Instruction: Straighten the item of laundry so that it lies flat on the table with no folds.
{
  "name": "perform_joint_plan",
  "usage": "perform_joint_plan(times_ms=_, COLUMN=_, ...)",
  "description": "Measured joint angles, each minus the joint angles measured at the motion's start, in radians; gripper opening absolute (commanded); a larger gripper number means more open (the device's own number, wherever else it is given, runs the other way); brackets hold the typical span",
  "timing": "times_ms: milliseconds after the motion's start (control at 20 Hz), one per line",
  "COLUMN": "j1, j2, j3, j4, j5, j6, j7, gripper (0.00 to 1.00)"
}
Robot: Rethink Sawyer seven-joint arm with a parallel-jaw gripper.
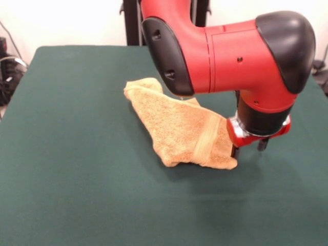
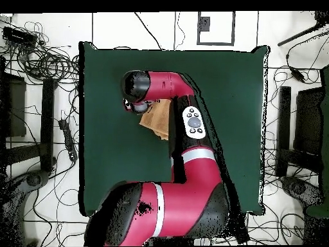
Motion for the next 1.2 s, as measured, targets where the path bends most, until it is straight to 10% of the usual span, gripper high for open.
perform_joint_plan(times_ms=1200, j1=-0.005, j2=-0.024, j3=-0.023, j4=-0.009, j5=-0.043, j6=0.048, j7=0.000, gripper=1.00)
